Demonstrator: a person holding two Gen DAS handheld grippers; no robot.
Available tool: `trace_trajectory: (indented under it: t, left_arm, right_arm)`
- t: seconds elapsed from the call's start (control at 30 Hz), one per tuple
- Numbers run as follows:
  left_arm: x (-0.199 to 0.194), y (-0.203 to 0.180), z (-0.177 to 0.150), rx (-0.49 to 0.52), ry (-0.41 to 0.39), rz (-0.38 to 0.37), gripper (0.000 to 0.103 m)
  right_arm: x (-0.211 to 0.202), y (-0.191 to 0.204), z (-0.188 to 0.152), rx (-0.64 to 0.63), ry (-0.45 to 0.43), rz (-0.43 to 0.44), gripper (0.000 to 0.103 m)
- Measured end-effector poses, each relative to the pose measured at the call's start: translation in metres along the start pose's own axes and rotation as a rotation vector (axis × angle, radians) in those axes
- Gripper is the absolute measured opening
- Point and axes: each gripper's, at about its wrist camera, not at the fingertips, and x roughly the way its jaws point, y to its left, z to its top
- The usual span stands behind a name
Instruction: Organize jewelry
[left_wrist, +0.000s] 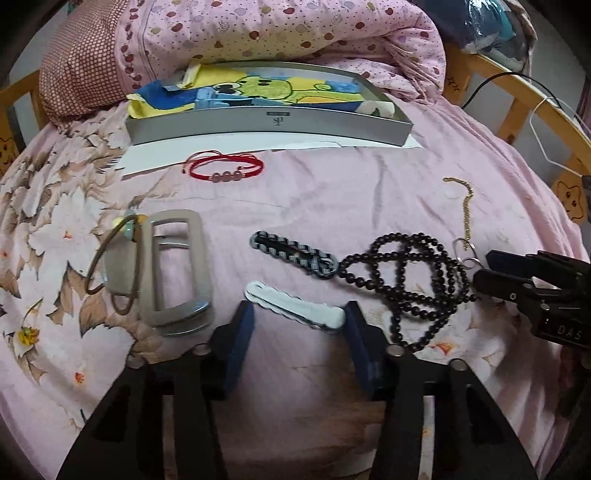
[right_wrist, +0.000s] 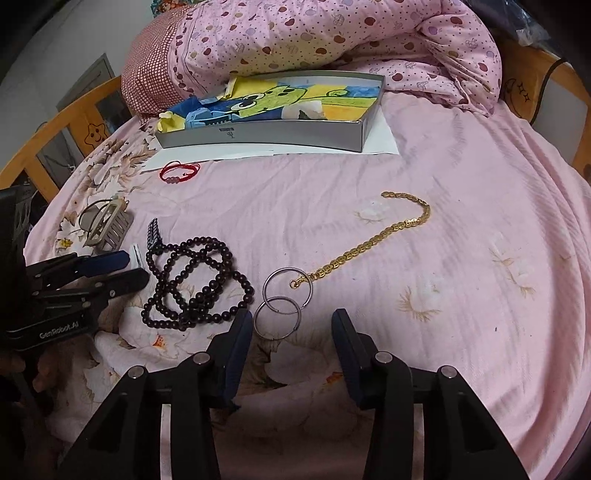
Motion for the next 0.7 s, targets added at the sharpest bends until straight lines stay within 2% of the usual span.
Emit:
trace_trajectory:
  t: [0.07,0.13,0.2,0.23,0.3,0.33,0.6,0.7]
  left_arm:
    - [0.0,-0.003,-0.002,0.019,-0.007,0.036,0.032]
    - [0.001,-0.006,-0.004,0.034,-0.01,0.05,0.02]
    - [0.001,-0.01,-0.005,0.052,-0.01,0.059,0.014]
    - [0.0,-0.011,-0.006,0.063,-0.011,0.065,0.014]
    - [0.001,-0.014,-0.008,0.076,-0.013,0.061,0.014]
    - [0.0,-0.013,-0.009,0.075,-0.013,0.054,0.013]
    - [-0.017,-0.016,-0.021,0.077,-0.006,-0.014,0.013]
    - [-0.024,-0.019,-0.027,0.078,-0.004,-0.037,0.013]
  right_arm:
    - [0.002,0.001,0.0,-0.005,-0.003,-0.007,0.043]
    - [0.004,0.003,0.0,-0.012,-0.005,-0.013,0.043]
    - [0.005,0.007,0.0,-0.035,-0.007,-0.031,0.043]
    - [0.006,0.009,-0.001,-0.042,-0.007,-0.033,0.043]
    - [0.008,0.015,-0.002,-0.072,-0.003,-0.041,0.035]
    - [0.008,0.017,-0.003,-0.081,-0.002,-0.042,0.028]
    - [0.001,0.032,-0.007,-0.048,0.016,0.054,0.027]
    - [-0.003,0.04,-0.012,-0.061,0.025,0.058,0.027]
